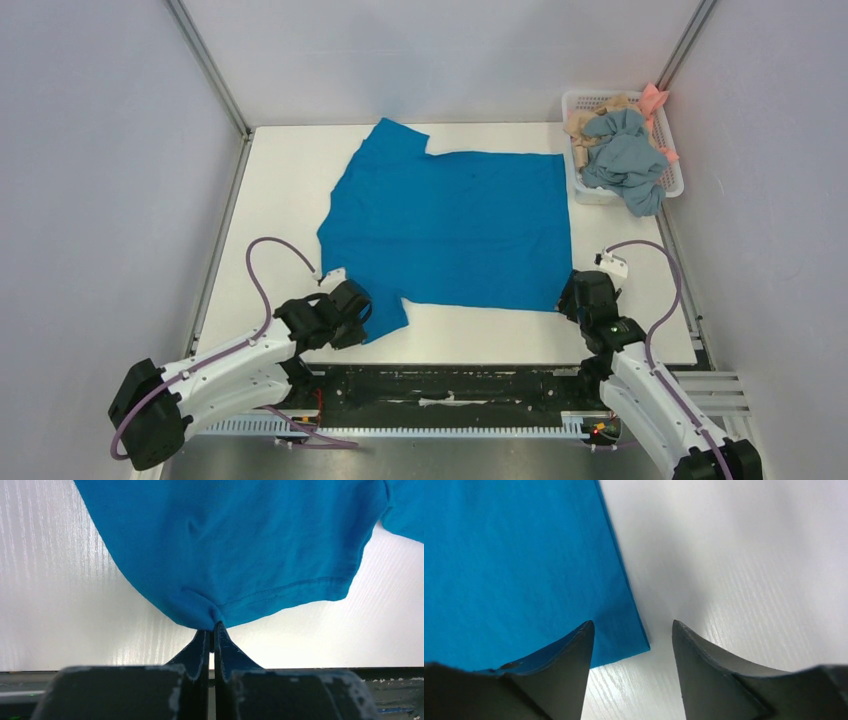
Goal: Fold and stack the t-shirts
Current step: Grab the side of the flattened tshirt closest away from the robot with both arms
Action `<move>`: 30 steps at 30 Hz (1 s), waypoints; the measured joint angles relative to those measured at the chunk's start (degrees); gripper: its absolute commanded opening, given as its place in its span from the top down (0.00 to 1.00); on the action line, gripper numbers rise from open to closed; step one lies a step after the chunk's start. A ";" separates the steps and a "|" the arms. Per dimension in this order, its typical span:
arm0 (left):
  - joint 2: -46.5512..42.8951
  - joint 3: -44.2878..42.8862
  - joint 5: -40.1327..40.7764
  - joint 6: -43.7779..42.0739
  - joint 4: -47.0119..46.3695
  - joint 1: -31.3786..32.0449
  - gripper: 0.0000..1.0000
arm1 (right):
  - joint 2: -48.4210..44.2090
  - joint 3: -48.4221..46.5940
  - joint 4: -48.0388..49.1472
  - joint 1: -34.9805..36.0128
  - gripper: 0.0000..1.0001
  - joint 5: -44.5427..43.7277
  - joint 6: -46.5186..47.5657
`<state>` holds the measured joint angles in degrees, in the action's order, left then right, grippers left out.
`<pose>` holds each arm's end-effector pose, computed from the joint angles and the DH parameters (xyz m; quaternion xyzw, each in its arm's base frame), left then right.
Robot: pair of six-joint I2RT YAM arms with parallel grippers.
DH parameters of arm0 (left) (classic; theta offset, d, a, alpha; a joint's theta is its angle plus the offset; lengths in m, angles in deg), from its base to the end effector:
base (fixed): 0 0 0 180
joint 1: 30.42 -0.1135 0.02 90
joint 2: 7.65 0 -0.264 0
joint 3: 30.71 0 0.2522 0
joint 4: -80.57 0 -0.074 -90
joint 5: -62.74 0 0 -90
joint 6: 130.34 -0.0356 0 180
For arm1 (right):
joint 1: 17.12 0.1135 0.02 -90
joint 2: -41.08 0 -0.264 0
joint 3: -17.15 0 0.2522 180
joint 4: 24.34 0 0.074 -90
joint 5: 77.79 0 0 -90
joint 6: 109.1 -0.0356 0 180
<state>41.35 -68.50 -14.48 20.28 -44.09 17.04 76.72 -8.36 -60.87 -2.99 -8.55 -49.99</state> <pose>0.0987 -0.0960 0.1640 -0.1340 0.9640 -0.0995 0.2068 0.1266 0.0189 0.1449 0.1990 0.8947 -0.0156 0.3996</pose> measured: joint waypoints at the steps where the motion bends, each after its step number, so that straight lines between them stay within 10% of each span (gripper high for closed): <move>1: 0.00 0.00 -0.02 -0.09 0.00 0.00 0.98 | 0.22 0.28 0.00 0.00 0.44 0.11 -0.13; 30: -0.87 0.02 -0.96 -0.09 0.26 0.00 0.98 | 5.77 -2.34 -0.83 -0.09 0.70 5.90 -0.98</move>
<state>40.47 -68.48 -15.44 20.19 -43.83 17.04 82.49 -10.70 -61.70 -3.07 -2.64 -50.97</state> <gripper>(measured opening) 0.043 0.361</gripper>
